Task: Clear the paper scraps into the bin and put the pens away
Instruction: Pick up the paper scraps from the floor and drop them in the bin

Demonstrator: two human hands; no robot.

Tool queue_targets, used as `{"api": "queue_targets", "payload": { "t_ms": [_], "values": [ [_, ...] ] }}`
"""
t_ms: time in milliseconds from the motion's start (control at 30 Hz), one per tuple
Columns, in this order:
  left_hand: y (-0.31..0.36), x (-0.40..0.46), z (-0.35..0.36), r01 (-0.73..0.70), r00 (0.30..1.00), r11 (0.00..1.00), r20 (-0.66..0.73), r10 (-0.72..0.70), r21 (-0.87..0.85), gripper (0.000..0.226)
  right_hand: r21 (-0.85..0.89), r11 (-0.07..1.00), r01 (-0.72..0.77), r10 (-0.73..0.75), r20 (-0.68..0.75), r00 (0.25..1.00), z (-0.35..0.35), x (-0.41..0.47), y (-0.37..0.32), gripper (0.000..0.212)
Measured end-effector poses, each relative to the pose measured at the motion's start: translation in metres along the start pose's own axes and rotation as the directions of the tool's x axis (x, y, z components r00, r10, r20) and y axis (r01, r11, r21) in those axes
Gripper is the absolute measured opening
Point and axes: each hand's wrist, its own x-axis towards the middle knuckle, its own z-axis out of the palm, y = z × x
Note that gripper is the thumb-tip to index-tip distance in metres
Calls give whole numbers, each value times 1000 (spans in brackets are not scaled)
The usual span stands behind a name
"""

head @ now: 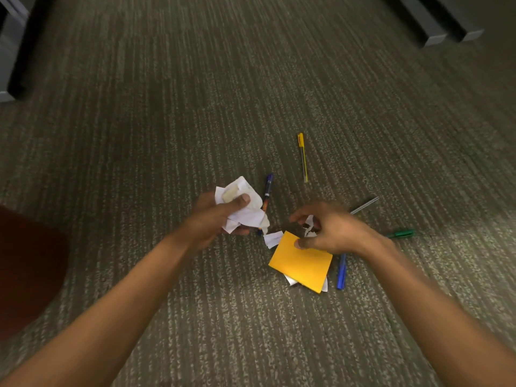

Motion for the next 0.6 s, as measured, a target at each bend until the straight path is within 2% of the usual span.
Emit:
{"api": "queue_targets", "payload": {
  "t_ms": [133,233,333,433,533,600],
  "values": [
    [-10,-8,-2,-6,999,957,52,-9,288,16,-21,999,-50,46,-142,989,-14,0,16,40],
    [-15,-10,4,35,995,908,70,-71,417,21,-136,991,-9,-2,-83,997,-20,0,23,42],
    [-14,-12,13,-3,993,841,99,-60,541,11,-187,982,-10,5,-29,1000,-13,5,22,36],
    [-12,-13,20,-48,990,763,135,-52,645,12,-127,991,-37,27,-75,997,-15,12,22,23],
    [-12,-14,24,-93,984,651,169,-55,753,17,16,998,-62,64,-219,974,-26,7,26,21],
    [-12,-14,27,-135,978,625,205,-40,769,13,135,989,-59,98,-310,946,-33,-4,29,18]
  ]
}}
